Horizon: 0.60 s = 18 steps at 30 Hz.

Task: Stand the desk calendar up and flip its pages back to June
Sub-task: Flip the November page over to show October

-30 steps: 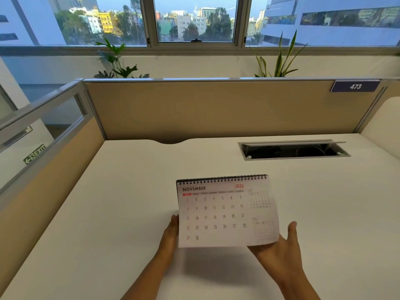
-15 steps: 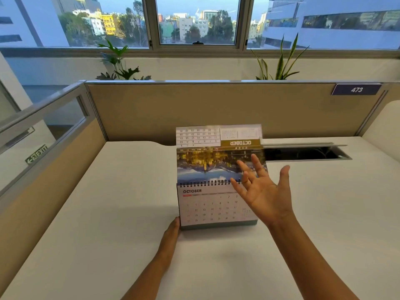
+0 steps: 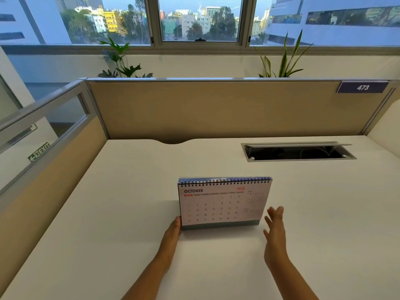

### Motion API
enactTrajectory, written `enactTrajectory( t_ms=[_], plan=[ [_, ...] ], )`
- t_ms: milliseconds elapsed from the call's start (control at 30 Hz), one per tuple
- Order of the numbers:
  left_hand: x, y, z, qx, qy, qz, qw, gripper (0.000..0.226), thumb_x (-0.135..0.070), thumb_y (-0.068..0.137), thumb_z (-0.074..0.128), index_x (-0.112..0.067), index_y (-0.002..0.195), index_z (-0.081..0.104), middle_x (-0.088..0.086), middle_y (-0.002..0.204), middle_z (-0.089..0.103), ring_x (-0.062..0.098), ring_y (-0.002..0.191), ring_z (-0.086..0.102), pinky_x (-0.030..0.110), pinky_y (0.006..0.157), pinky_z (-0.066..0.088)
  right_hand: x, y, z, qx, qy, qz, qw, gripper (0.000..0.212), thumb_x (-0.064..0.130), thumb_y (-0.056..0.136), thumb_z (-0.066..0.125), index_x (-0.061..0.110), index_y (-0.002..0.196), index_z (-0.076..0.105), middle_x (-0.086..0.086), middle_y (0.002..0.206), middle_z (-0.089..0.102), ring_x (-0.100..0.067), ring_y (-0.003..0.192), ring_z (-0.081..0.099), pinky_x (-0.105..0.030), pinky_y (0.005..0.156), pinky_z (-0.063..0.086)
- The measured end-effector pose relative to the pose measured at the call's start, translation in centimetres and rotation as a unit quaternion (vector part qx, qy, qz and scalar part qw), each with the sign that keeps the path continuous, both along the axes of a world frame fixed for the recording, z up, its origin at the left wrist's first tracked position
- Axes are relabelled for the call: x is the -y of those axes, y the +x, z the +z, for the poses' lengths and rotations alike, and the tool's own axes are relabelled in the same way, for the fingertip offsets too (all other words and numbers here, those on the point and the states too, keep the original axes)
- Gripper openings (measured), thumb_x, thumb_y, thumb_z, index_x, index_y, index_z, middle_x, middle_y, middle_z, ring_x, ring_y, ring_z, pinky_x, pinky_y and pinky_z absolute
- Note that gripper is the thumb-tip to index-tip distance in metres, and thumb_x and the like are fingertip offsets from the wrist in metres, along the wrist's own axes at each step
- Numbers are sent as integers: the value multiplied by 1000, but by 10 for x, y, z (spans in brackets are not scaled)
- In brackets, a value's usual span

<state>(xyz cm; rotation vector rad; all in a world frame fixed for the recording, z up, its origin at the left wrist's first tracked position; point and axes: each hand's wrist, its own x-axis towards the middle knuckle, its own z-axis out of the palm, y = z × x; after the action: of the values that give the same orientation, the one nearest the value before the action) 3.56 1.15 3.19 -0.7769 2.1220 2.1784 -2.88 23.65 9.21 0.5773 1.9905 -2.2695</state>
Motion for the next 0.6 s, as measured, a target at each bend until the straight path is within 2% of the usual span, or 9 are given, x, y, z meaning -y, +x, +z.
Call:
enactTrajectory(
  t_ms=[67,133,200,333,400,467,533,600],
  plan=[
    [0,0,-1,1,-1,0,1000,49,-42,93,19,-24,136,33,6,141,42,23,130,37,34,106,28,2,3,-5,8,24,53,998,72,63,82,18,22,141,27,-6,150,30,-30,137,27,-50,112,19],
    [0,0,0,3,1,1,1000,48,-41,94,19,-23,136,33,7,141,42,24,130,37,35,106,28,4,6,-4,5,39,83,996,63,56,88,17,22,141,27,-7,149,32,-32,136,28,-48,111,20],
    [-1,1,0,1,4,0,1000,48,-41,94,19,-22,136,34,7,141,43,23,130,38,33,104,29,4,9,-3,-3,55,90,994,55,48,93,18,21,140,29,-9,147,35,-32,134,30,-47,111,21],
    [0,1,-2,1,1,2,1000,49,-42,94,18,-23,136,34,6,141,43,23,129,38,33,104,28,-1,16,-5,-26,79,91,992,53,46,95,20,20,139,32,-9,147,36,-31,135,30,-44,112,19],
    [0,0,-1,1,-1,3,1000,49,-42,94,18,-24,136,34,5,141,42,23,130,37,33,105,27,-4,20,-10,-40,98,89,990,55,49,93,21,21,139,33,-8,146,37,-29,135,30,-43,112,19],
    [0,0,-1,2,0,4,1000,48,-42,94,18,-24,136,33,5,141,42,23,130,37,33,104,27,-7,24,-15,-53,102,88,990,66,65,86,23,24,135,39,-7,144,41,-28,134,33,-44,112,19],
    [-1,0,-1,2,1,4,1000,48,-43,93,18,-25,135,35,4,139,44,22,129,38,31,102,28,-14,28,-17,-55,55,89,993,79,81,72,25,26,122,54,-9,134,53,-28,126,44,-46,110,27],
    [-1,1,0,2,4,8,1000,46,-44,93,18,-27,128,42,4,130,52,23,125,43,30,100,31,-25,27,-17,-20,-71,88,993,75,78,73,30,18,102,64,-20,117,63,-27,106,60,-40,96,45]
  ],
)
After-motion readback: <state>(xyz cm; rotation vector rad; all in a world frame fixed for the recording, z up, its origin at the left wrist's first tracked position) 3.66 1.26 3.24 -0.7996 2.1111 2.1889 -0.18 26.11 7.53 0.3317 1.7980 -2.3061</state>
